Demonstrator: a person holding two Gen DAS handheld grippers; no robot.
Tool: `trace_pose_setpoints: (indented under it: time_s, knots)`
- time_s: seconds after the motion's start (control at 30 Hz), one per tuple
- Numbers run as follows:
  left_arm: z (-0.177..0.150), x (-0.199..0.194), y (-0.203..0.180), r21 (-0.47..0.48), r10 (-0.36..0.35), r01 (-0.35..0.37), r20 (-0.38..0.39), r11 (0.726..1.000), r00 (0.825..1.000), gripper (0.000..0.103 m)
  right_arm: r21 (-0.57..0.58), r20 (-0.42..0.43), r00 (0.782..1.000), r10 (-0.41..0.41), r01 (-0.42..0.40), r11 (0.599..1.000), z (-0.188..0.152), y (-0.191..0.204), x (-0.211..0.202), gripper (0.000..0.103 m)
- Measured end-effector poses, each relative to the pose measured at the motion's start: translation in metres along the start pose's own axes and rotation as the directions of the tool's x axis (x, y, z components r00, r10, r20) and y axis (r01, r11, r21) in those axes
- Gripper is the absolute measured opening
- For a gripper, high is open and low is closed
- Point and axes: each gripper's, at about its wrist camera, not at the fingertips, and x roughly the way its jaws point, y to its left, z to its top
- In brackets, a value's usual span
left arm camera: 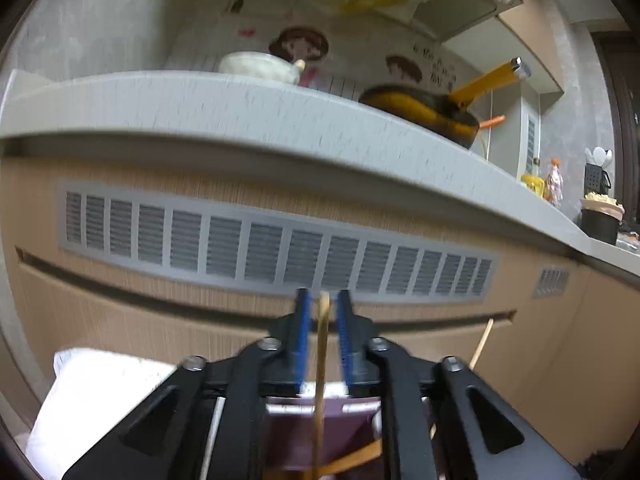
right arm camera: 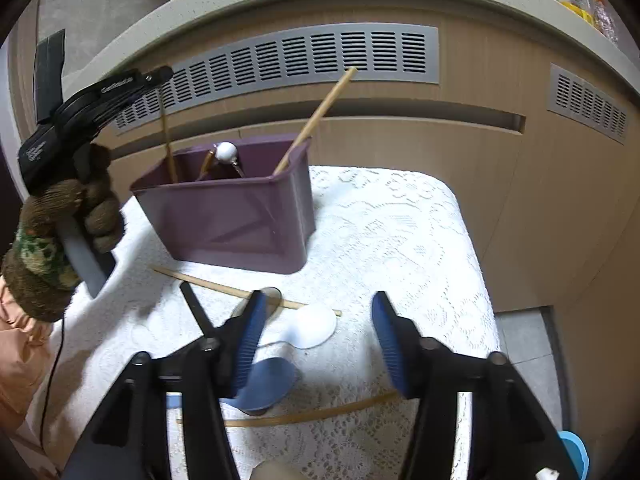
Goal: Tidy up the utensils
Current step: 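Grasp the metal spoon with the left gripper while the right gripper reaches for the white plastic spoon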
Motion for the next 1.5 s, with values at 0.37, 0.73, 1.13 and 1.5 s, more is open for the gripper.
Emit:
trace_pose_setpoints:
  time_s: [0.37,0.73,1.13,1.5]
  knots:
    - [-0.033,-0.034,-0.008,0.041,-0.098,0.116,-0.307,0.992,0.947,0.058,-0.051,0.003,0.996,-0.087,0.087,0.995,-0.011,0.005,0.003,0.099]
    - [-0.131,-0.016,-0.096,0.219,-0.183,0.426,-0.668,0.878,0.721,0.058,-0.029,-0.051,0.998,-0.034,0.033,0.999,-0.02,-0.005,-0.002,0.053]
    - [-0.156,0.018,-0.124,0.272,-0.017,0.329,-0.748,0.904,0.664,0.049,-0.005,-0.063,0.996,-0.062,0.062,0.998,-0.032,-0.02,-0.011,0.053]
    - [-0.139,-0.059,-0.066,0.149,-0.025,0.158,-0.647,0.976,0.762,0.033,0.055,-0.157,0.987,-0.029,0.038,0.998,-0.013,0.0,0.02,0.054]
